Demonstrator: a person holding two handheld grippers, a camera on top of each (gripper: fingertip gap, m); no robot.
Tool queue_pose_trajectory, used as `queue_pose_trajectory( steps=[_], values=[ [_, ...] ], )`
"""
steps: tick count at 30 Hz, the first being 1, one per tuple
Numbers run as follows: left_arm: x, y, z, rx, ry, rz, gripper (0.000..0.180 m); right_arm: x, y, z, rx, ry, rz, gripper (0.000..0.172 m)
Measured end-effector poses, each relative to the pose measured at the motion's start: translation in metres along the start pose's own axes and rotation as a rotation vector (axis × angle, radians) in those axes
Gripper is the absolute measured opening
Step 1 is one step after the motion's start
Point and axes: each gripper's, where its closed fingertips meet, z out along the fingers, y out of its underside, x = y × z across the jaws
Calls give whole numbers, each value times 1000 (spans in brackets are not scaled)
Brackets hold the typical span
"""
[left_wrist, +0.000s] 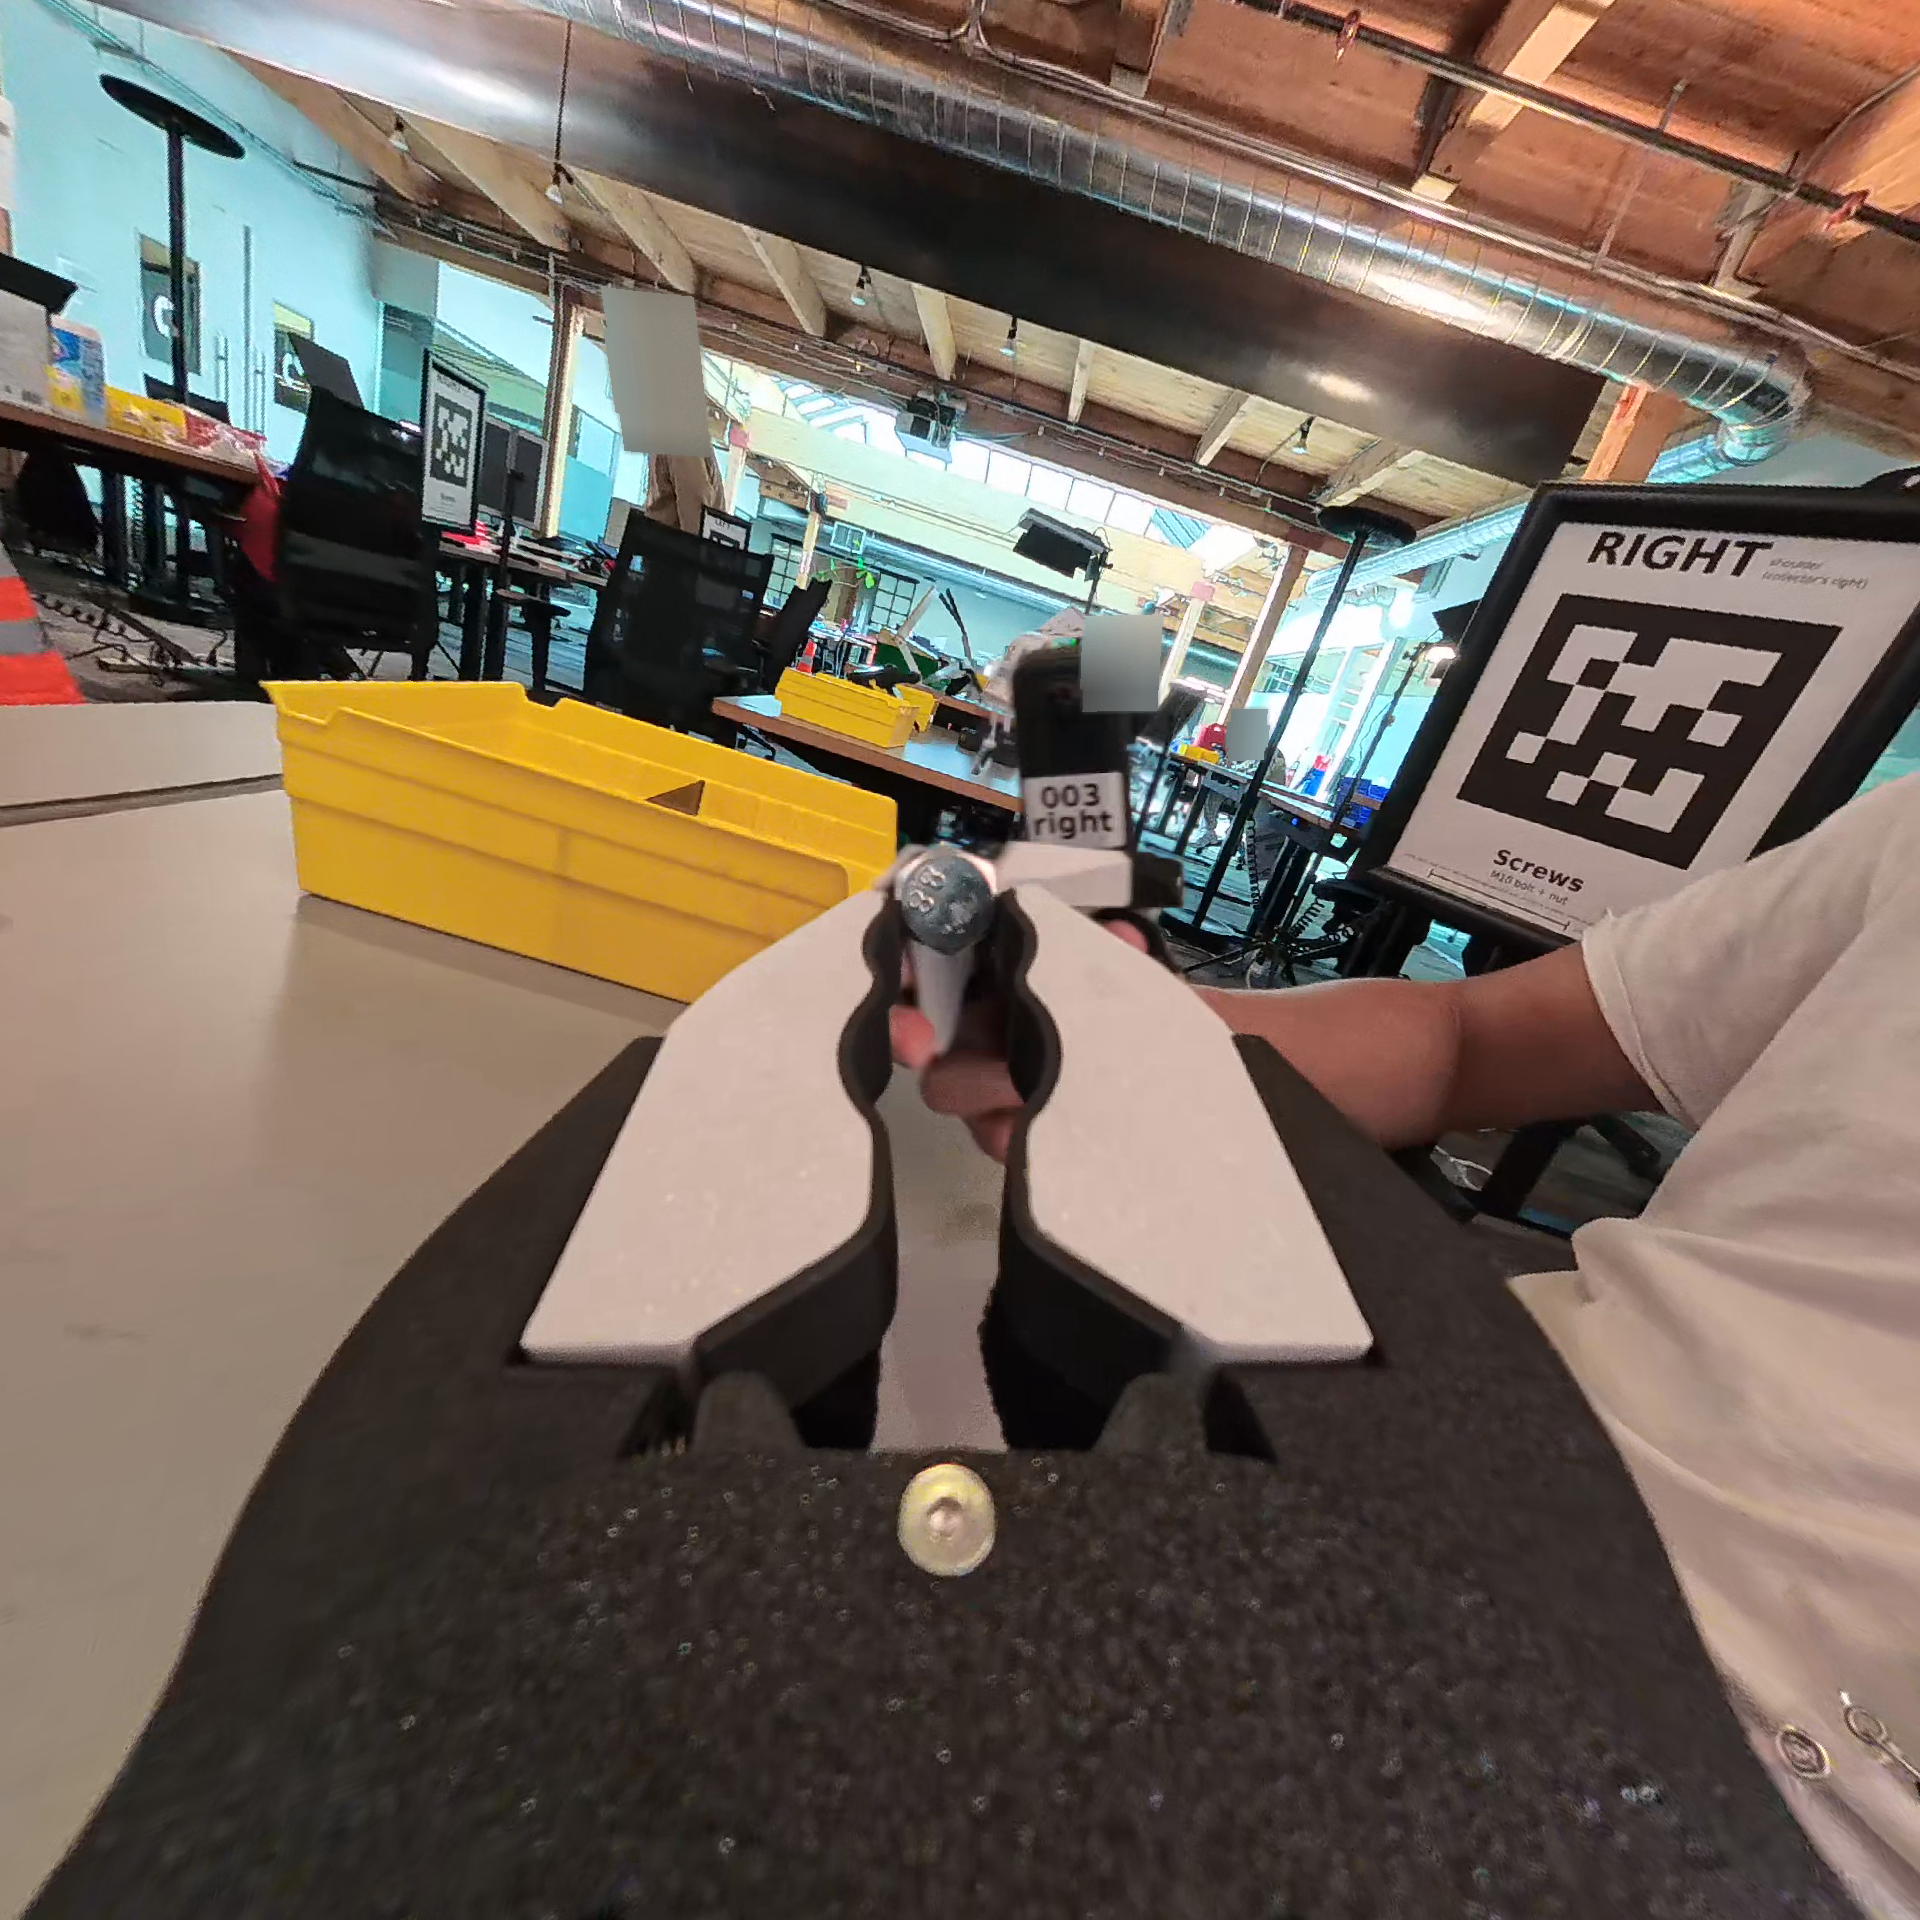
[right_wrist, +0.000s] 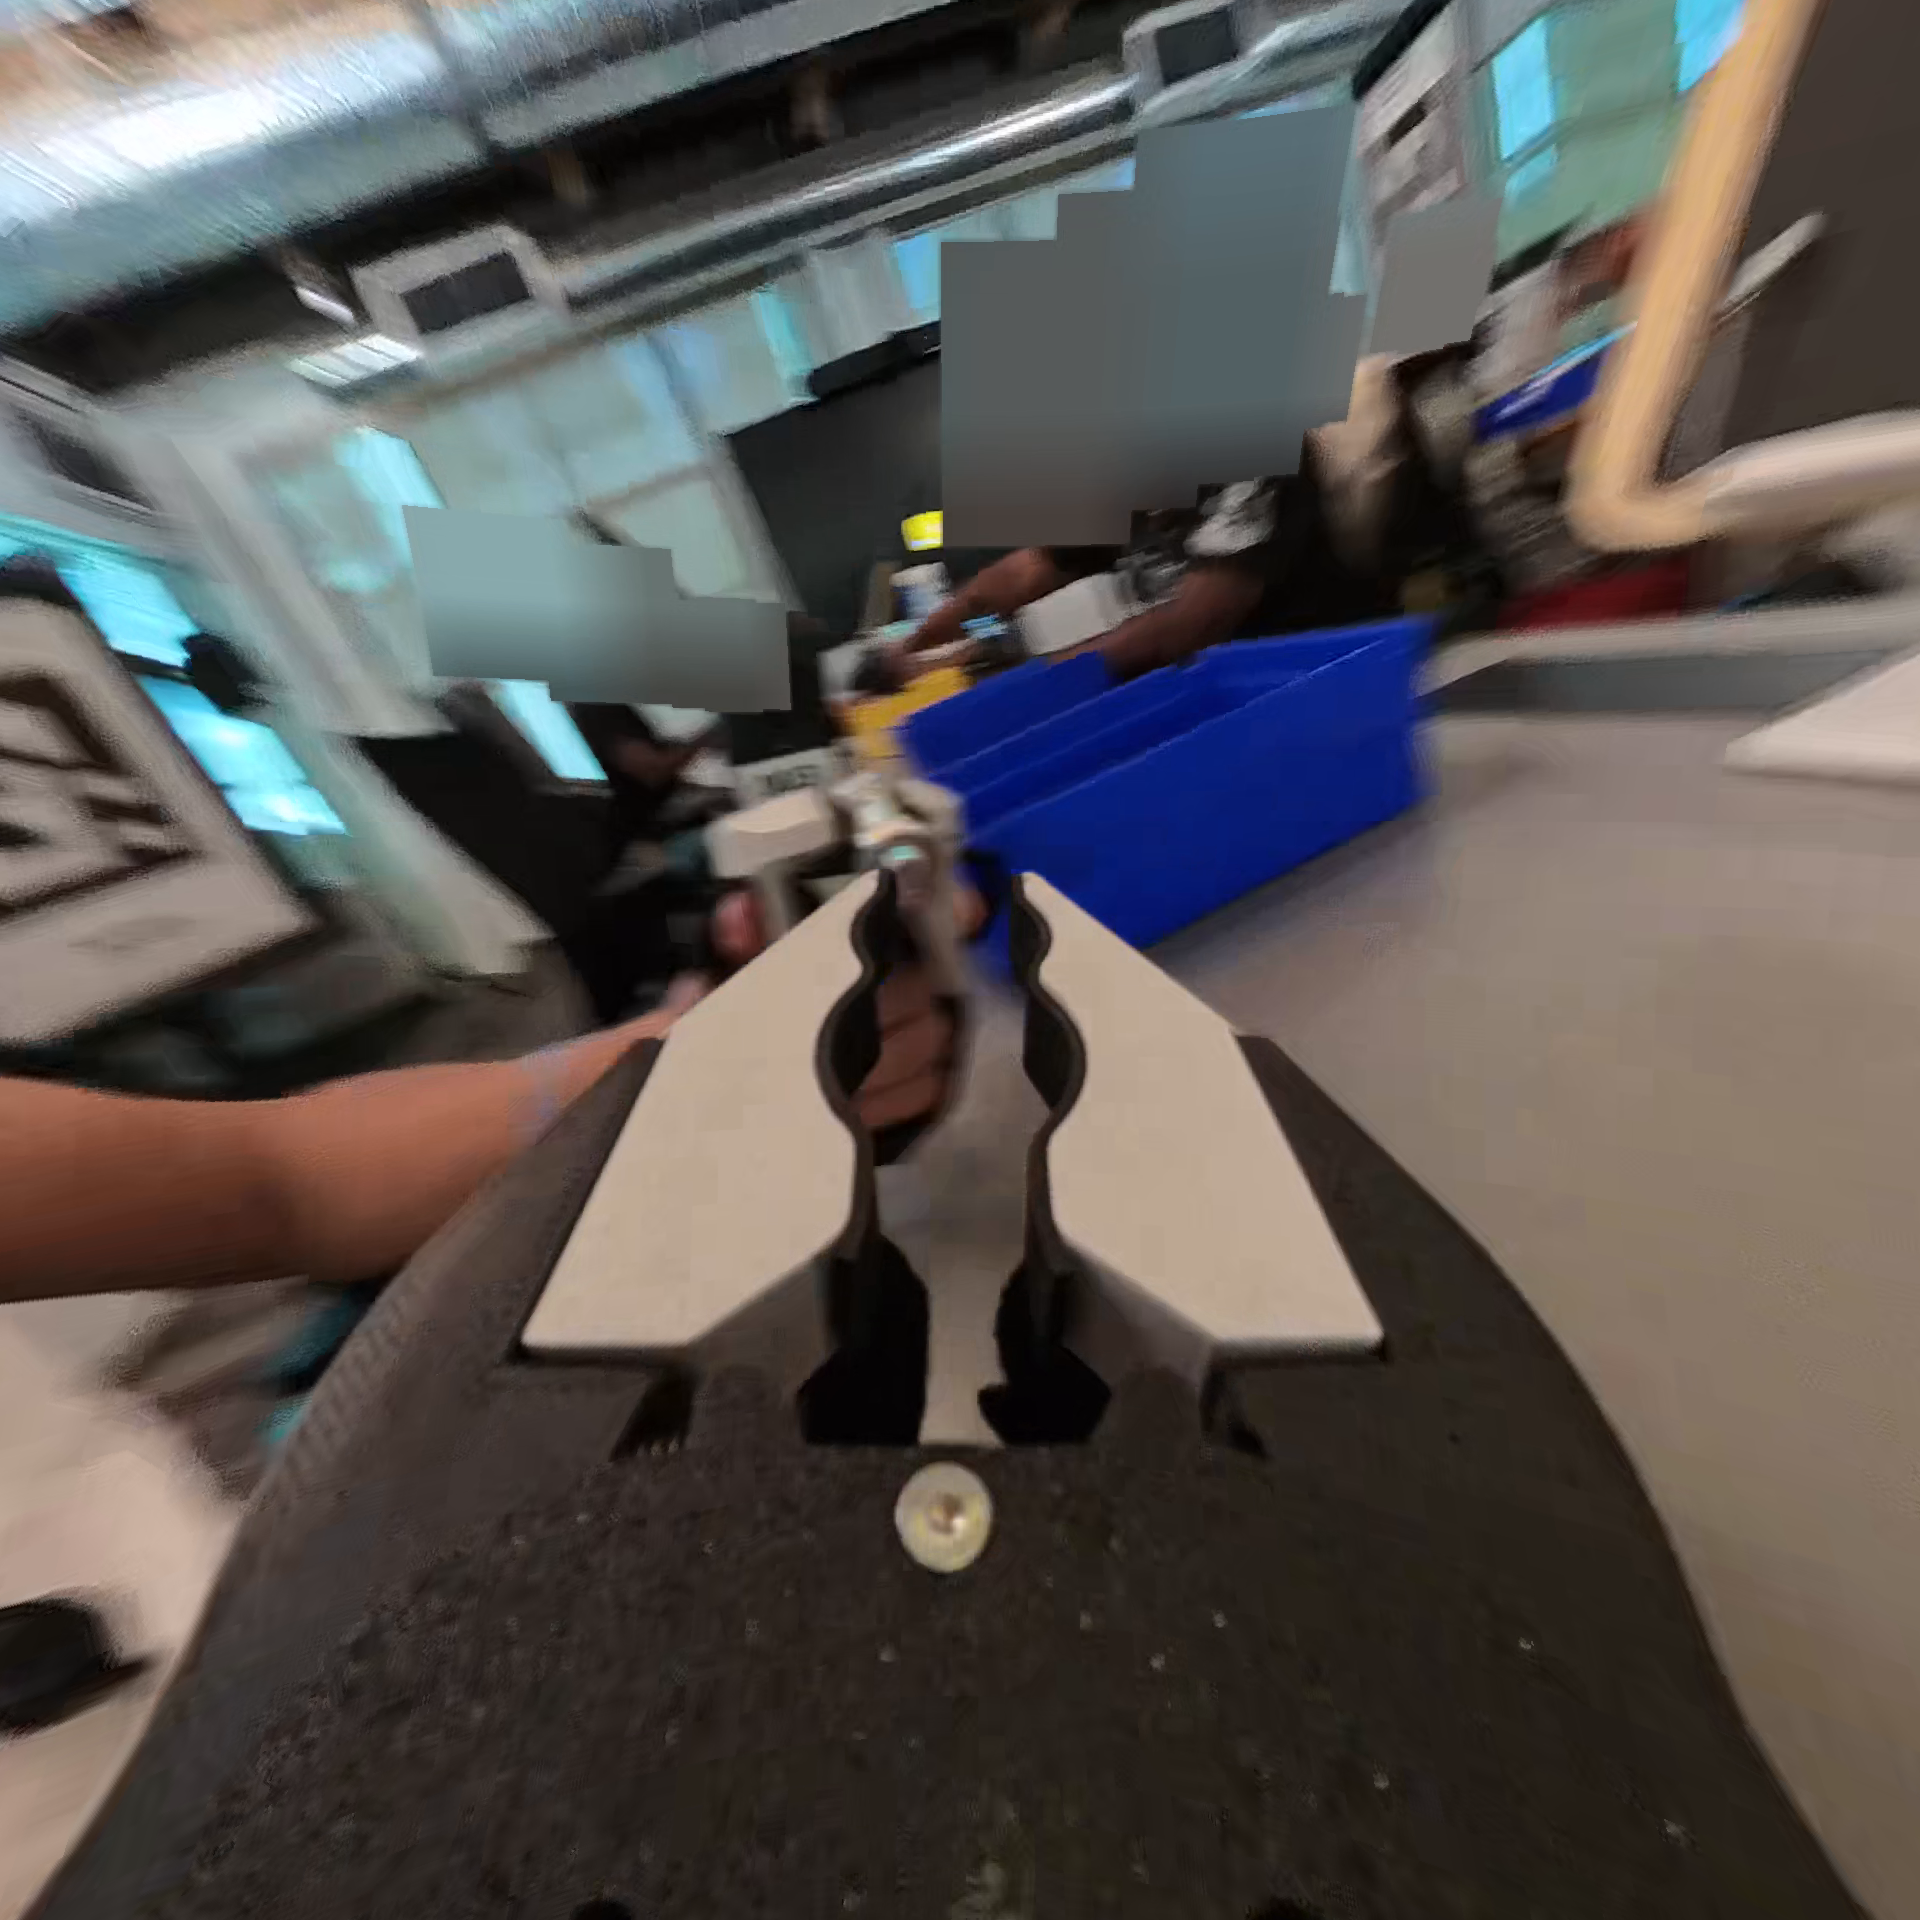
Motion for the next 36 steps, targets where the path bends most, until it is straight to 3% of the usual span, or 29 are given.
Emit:
queue_pose_trajectory(
  steps=[4, 7, 13, 15, 18, 27, 29, 32, 33, 36],
  values=[
    [6, -3, 1, 15, 18, 52, 17, -29, 3, 5, -18, -335, 502, 44],
    [10, -1, 2, -3, 35, 91, 17, -28, 5, 7, -29, -426, 714, 49],
    [14, 8, 7, -57, 41, 157, 17, -22, 8, 7, -40, -388, 689, 18],
    [14, 10, 7, -67, 34, 177, 17, -22, 8, 6, -53, -373, 669, 18],
    [12, 11, 7, -75, 30, 130, 17, -20, 8, 7, -78, -269, 390, 18],
    [22, 14, 10, -98, 162, -190, 17, -26, 8, -3, -207, 347, -1623, 18],
    [22, 17, 9, -112, 165, -203, 17, -27, 10, -4, -199, 434, -1894, 18],
    [21, 17, 7, -113, 143, -192, 17, -28, 12, -3, -174, 410, -1811, 20],
    [21, 14, 7, -99, 138, -183, 17, -32, 11, -3, -155, 383, -1741, 28],
    [20, 8, 3, -74, 126, -134, 17, -34, 6, -2, -127, 310, -1374, 45]
  ],
)
